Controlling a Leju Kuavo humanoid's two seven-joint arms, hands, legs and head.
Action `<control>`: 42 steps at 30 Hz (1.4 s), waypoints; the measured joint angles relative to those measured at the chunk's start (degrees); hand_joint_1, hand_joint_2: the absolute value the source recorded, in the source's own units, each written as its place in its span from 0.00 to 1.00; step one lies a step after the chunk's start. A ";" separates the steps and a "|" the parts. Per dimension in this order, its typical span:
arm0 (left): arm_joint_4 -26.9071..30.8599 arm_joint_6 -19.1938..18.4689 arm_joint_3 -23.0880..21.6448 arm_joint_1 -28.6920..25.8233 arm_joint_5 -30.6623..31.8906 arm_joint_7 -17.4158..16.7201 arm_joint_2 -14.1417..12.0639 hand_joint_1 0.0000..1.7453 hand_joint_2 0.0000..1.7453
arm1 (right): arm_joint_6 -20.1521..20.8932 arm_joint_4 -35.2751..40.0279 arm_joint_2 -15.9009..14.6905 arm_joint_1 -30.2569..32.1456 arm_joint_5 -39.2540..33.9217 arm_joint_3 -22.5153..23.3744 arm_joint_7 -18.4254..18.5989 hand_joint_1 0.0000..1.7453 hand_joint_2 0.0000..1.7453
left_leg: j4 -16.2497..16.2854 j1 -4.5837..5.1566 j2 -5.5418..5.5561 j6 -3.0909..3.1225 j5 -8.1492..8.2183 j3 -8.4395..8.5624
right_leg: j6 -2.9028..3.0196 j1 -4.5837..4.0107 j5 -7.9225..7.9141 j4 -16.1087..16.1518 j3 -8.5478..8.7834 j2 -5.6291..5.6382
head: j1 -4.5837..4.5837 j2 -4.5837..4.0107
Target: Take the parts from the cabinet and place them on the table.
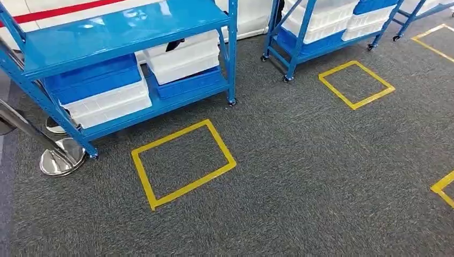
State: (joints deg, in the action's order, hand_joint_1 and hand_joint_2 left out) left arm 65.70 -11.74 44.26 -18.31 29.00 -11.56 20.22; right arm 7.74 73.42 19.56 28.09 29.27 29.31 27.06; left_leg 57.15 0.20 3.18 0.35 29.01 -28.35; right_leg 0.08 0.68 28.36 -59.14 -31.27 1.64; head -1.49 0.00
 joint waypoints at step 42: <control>-0.79 1.79 0.20 0.28 -1.49 -1.84 -0.20 0.00 0.00 | 0.55 2.23 0.50 1.81 1.64 -0.31 -0.26 0.00 0.00 | 13.34 0.00 -2.31 -1.12 -0.35 0.20 | 1.65 0.35 -1.68 0.14 -1.63 -1.66 | -0.29 0.00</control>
State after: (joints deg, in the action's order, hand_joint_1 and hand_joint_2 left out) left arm 64.92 -9.95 44.46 -18.03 27.52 -13.40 20.02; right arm 8.28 75.65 20.06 29.90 30.91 29.00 26.80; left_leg 70.49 0.19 0.87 -0.77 28.66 -28.14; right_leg 1.73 1.03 26.68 -59.00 -32.91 -0.02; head -1.77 0.00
